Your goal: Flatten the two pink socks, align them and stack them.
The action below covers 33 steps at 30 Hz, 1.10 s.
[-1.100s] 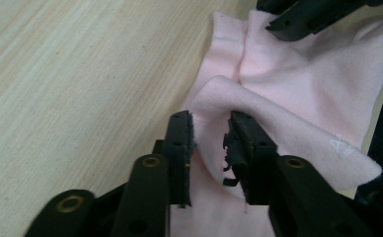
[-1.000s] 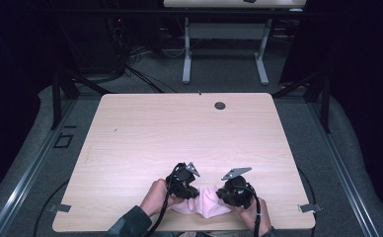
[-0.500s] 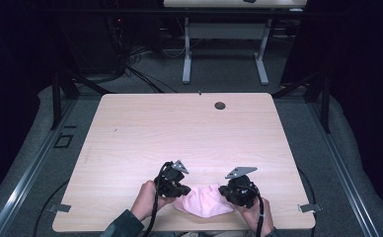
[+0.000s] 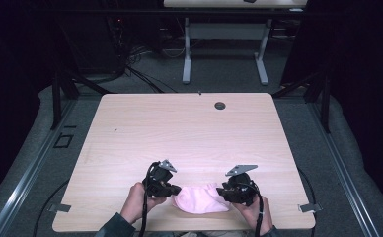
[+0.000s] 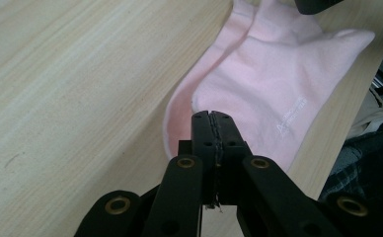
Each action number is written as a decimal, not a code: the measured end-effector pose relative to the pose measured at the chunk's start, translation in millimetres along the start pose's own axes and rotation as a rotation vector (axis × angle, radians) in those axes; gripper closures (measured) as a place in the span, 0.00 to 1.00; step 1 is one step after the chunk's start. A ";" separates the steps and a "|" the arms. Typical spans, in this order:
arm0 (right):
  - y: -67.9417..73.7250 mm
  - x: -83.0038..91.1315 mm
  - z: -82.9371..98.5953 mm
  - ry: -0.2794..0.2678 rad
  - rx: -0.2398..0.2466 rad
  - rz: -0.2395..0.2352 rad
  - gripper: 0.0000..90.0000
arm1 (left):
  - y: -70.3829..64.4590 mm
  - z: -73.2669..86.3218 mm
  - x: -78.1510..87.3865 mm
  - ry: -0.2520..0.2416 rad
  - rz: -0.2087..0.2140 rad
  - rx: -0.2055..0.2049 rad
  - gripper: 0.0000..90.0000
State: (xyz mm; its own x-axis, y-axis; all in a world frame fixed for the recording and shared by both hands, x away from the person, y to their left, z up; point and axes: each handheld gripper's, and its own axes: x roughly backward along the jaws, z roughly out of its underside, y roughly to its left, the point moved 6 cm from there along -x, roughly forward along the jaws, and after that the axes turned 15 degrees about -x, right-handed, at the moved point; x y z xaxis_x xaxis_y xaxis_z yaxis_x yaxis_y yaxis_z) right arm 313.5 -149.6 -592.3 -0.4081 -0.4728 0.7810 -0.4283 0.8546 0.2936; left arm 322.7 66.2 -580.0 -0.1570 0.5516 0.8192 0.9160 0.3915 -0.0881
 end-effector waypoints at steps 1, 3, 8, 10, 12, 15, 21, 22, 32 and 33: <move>-0.7 -0.1 1.5 0.011 0.001 -0.002 0.72 | -0.9 0.7 -1.0 -0.003 0.004 0.002 1.00; -0.8 -3.9 3.3 0.025 0.001 0.001 0.74 | -1.2 1.7 -2.1 -0.003 0.002 0.004 1.00; -0.2 -15.1 8.3 0.073 0.019 0.024 0.88 | -1.9 3.9 -2.4 -0.005 -0.001 0.010 1.00; 0.4 -13.2 8.1 0.060 0.022 0.024 0.95 | -1.8 5.0 -2.1 -0.008 0.000 0.009 1.00; 2.3 -9.9 7.6 0.054 0.028 0.027 0.96 | -1.9 6.4 -1.2 -0.004 0.000 0.008 1.00; 5.8 -1.4 5.5 0.029 0.041 0.036 0.97 | -2.6 7.8 0.6 -0.013 0.003 0.014 1.00; 12.5 11.3 -12.9 -0.016 0.065 0.027 0.96 | 0.6 12.3 5.1 -0.014 -0.007 0.029 1.00; 12.5 11.3 -12.9 -0.016 0.065 0.027 0.96 | 1.4 12.5 5.1 -0.016 -0.012 0.035 1.00; 1.6 -18.3 -0.9 0.028 0.052 0.029 0.82 | 14.6 20.1 -2.2 0.020 -0.045 0.056 0.99; -0.1 -15.7 -0.9 0.020 0.056 0.053 0.74 | 14.9 19.9 -2.1 0.018 -0.048 0.060 0.98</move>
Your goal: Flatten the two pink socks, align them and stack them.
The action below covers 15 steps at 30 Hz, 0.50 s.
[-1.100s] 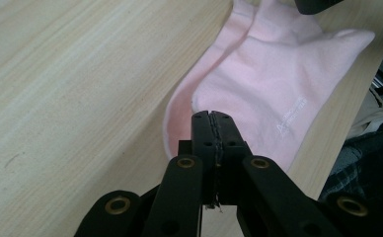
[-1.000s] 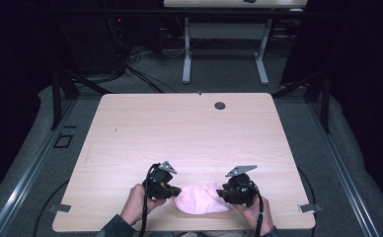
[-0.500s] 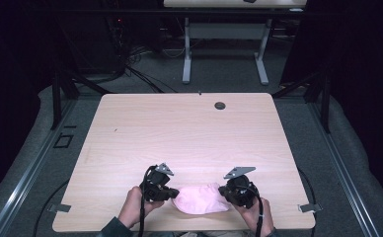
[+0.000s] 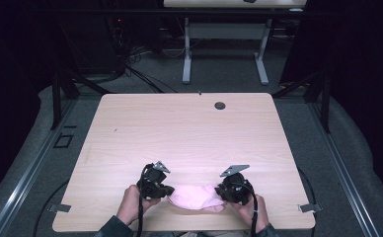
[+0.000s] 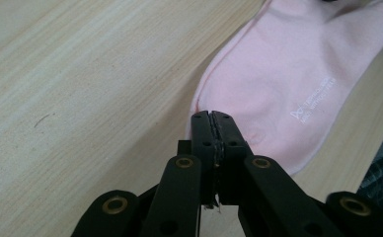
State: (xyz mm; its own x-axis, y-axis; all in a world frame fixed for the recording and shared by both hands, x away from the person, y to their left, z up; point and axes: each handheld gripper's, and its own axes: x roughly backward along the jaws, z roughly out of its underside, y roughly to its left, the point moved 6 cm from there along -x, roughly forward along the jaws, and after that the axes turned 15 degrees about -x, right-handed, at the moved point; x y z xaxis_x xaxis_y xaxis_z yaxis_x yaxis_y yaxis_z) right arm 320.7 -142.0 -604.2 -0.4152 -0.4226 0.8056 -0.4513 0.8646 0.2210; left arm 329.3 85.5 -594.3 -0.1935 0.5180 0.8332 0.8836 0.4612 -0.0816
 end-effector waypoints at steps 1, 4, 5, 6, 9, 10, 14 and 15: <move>1.5 4.0 0.5 -0.013 0.000 0.004 0.72 | -0.4 -0.4 1.0 0.000 -0.009 -0.001 0.92; 12.0 19.6 4.4 -0.075 0.025 -0.029 0.67 | -5.7 -1.8 5.7 -0.005 -0.034 -0.010 0.75; 15.6 22.6 7.5 -0.069 0.039 -0.037 0.64 | -7.1 -1.2 5.5 0.006 -0.047 -0.015 0.72; 18.7 22.8 11.1 -0.060 0.046 -0.045 0.61 | -7.7 0.0 4.1 0.021 -0.052 -0.022 0.71; 17.8 14.3 21.8 0.004 0.065 -0.041 0.53 | -5.8 5.5 -3.0 0.064 -0.074 -0.028 0.68; 13.0 10.0 25.7 0.025 0.063 -0.032 0.50 | -5.0 8.0 -5.4 0.074 -0.083 -0.029 0.66; 10.6 9.7 27.3 0.018 0.071 -0.021 0.46 | -3.9 11.1 -7.4 0.085 -0.108 -0.035 0.64; 9.4 7.6 28.5 0.031 0.076 -0.006 0.44 | -3.9 12.0 -7.7 0.089 -0.112 -0.038 0.64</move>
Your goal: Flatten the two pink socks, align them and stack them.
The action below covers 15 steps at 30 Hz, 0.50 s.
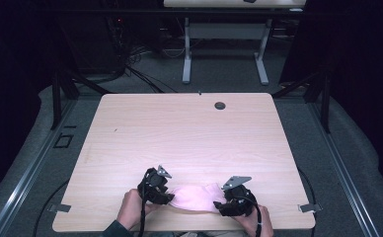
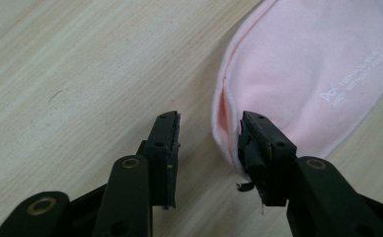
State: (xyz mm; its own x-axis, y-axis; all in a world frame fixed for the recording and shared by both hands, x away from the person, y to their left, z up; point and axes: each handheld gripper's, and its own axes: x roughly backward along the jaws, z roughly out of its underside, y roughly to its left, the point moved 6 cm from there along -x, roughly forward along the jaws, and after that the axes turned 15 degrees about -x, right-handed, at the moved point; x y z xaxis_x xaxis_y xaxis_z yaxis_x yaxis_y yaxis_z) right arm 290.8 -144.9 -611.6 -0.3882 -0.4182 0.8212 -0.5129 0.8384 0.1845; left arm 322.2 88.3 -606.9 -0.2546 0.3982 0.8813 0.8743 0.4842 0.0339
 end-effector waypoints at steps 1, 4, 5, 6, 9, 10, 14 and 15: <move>-0.5 -2.8 1.9 0.013 -0.006 -0.005 0.42 | 0.0 0.6 -0.5 -0.004 0.001 0.003 0.64; -3.5 -2.1 2.9 -0.013 -0.025 -0.018 0.40 | 1.8 1.7 0.0 -0.031 0.005 0.020 0.58; -4.0 -1.1 2.7 -0.017 -0.030 -0.018 0.39 | 2.2 1.6 1.0 -0.036 0.007 0.021 0.55; -4.0 -1.1 2.7 -0.017 -0.030 -0.018 0.39 | 2.2 1.6 1.0 -0.036 0.007 0.021 0.53; -4.7 3.3 1.4 -0.025 -0.036 -0.030 0.37 | 2.8 0.1 5.9 -0.070 0.008 0.032 0.45; -5.5 5.2 0.1 -0.040 -0.041 -0.028 0.36 | 3.3 -0.3 8.0 -0.080 0.003 0.035 0.42; -8.9 18.0 -4.5 -0.070 -0.051 -0.047 0.30 | 6.0 -1.6 17.4 -0.126 -0.015 0.052 0.30; -9.6 20.2 -5.4 -0.078 -0.054 -0.047 0.28 | 7.2 -1.5 20.4 -0.136 -0.014 0.054 0.28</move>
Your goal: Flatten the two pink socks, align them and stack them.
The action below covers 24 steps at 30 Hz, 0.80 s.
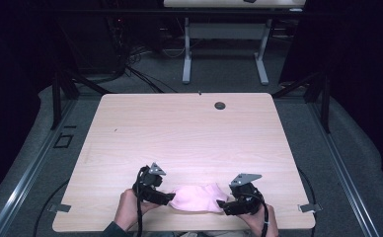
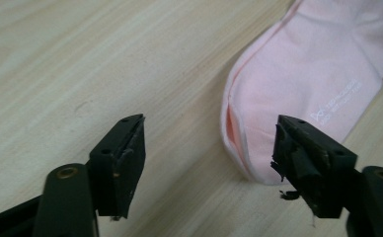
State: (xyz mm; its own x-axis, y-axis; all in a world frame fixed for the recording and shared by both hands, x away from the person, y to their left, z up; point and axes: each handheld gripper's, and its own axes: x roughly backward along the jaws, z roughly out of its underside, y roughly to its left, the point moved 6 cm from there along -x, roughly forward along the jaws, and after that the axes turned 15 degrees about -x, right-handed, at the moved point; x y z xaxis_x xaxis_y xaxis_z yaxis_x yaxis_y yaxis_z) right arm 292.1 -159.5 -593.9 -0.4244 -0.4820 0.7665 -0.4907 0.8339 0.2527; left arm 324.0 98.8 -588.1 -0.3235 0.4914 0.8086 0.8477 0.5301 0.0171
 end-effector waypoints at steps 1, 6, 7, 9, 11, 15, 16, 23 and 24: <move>-0.8 3.3 -1.7 -0.012 -0.005 -0.003 0.26 | 1.3 -0.2 3.1 -0.011 -0.007 0.006 0.25; -12.0 27.0 -9.1 -0.072 -0.025 0.006 0.16 | 11.4 4.8 23.0 -0.059 -0.077 0.024 0.16; -15.9 32.2 -9.7 -0.085 -0.028 0.005 0.16 | 14.0 7.6 27.0 -0.069 -0.095 0.036 0.14; -26.2 40.7 -9.6 -0.108 -0.039 0.023 0.11 | 20.3 15.7 35.5 -0.080 -0.128 0.050 0.10; -38.3 47.7 -7.0 -0.126 -0.069 0.046 0.06 | 26.7 26.0 41.8 -0.091 -0.157 0.072 0.06; -64.3 56.7 2.5 -0.141 -0.126 0.085 0.00 | 39.7 52.7 47.3 -0.085 -0.212 0.138 0.00; -71.4 57.8 5.4 -0.141 -0.135 0.103 0.00 | 42.9 59.3 48.0 -0.088 -0.222 0.149 0.00; -112.1 49.3 25.3 -0.142 -0.218 0.164 0.00 | 59.4 100.4 43.0 -0.064 -0.302 0.227 0.00; -115.6 47.1 27.1 -0.136 -0.220 0.172 0.00 | 61.8 105.6 41.2 -0.054 -0.312 0.225 0.00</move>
State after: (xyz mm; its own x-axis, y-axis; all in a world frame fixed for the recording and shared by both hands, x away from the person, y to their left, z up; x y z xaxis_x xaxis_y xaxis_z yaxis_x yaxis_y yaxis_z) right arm 308.1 -285.9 -603.0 -0.5921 -0.3483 0.7267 -0.2328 0.9372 0.2595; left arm 318.6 224.8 -615.9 -0.5779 0.3153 0.7527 0.5938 0.7951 0.1229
